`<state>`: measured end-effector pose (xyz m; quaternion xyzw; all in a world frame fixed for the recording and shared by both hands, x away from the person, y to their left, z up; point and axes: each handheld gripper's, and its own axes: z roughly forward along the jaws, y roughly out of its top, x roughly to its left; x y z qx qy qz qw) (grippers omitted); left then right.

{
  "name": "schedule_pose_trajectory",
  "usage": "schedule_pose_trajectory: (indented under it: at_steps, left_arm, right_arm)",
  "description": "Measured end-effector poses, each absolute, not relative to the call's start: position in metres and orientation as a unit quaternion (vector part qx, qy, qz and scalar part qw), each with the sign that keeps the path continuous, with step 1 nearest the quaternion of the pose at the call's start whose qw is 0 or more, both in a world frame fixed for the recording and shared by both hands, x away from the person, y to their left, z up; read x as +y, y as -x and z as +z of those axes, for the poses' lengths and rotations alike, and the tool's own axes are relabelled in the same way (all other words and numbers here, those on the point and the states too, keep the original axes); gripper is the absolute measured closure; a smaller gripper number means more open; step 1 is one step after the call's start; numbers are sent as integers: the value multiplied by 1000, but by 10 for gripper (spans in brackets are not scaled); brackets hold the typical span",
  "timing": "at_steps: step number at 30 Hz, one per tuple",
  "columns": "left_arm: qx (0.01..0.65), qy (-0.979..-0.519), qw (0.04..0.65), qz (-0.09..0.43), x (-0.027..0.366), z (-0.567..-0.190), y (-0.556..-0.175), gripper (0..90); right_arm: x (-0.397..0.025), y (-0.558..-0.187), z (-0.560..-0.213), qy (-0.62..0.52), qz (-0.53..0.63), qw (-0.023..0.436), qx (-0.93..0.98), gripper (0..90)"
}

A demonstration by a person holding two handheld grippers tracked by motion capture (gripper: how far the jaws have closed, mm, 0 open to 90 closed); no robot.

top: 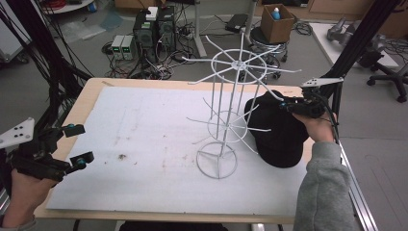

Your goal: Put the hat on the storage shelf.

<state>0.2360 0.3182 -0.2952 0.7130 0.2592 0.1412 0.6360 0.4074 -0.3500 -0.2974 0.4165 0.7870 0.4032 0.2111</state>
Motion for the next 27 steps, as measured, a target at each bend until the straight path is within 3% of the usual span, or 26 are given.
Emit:
schedule_pose_trajectory:
  at_steps: [27]
  left_arm:
    - [255, -713, 639, 134, 315, -295, -238, 17]
  right_arm:
    - [-368, -357, -198, -385, 438, 259, 770, 698]
